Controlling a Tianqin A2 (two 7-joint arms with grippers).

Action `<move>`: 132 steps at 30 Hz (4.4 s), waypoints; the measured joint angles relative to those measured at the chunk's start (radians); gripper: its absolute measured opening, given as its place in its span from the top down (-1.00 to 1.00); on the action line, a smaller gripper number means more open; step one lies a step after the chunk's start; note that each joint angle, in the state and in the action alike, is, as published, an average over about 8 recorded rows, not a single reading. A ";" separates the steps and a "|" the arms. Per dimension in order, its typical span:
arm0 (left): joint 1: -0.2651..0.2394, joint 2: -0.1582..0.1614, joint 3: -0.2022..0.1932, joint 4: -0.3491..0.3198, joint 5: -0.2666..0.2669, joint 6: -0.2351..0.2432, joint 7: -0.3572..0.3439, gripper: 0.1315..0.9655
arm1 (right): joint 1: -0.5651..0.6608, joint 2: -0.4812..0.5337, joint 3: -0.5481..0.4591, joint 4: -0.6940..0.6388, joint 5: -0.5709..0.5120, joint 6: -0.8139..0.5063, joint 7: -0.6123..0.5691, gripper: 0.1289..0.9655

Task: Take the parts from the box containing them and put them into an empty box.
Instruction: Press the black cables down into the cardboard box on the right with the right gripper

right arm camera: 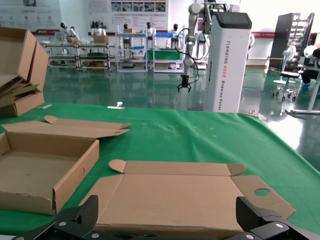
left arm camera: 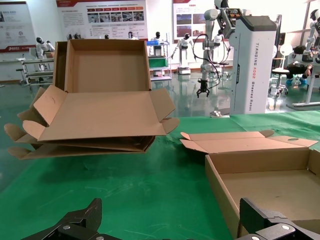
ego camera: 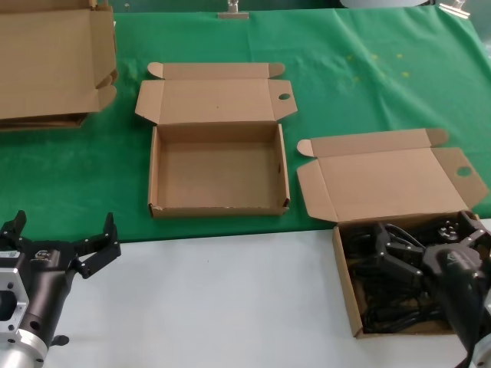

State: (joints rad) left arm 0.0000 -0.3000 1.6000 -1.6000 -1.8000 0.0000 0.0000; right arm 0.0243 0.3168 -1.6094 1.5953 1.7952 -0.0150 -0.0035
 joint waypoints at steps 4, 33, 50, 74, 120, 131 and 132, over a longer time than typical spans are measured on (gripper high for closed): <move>0.000 0.000 0.000 0.000 0.000 0.000 0.000 -1.00 | 0.000 0.000 0.000 0.000 0.000 0.000 0.000 -1.00; 0.000 0.000 0.000 0.000 0.000 0.000 0.000 -0.83 | 0.000 0.000 0.000 0.000 0.000 0.000 0.000 -1.00; 0.000 0.000 0.000 0.000 0.000 0.000 0.000 -0.29 | 0.002 0.014 -0.013 -0.002 0.007 0.023 -0.001 -1.00; 0.000 0.000 0.000 0.000 0.000 0.000 0.000 0.74 | 0.068 0.237 -0.055 0.048 0.041 -0.081 0.008 -1.00; 0.000 0.000 0.000 0.000 0.000 0.000 0.000 0.90 | 0.907 0.499 -0.473 -0.475 -0.455 -1.105 0.303 -1.00; 0.000 0.000 0.000 0.000 0.000 0.000 0.000 0.90 | 0.896 0.499 -0.462 -0.467 -0.459 -1.146 0.278 -1.00; 0.000 0.000 0.000 0.000 0.000 0.000 0.000 0.90 | 0.894 0.500 -0.460 -0.466 -0.459 -1.148 0.277 -1.00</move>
State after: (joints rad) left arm 0.0000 -0.3000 1.6000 -1.6000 -1.7997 0.0000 -0.0002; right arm 0.9181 0.8168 -2.0697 1.1298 1.3362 -1.1628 0.2735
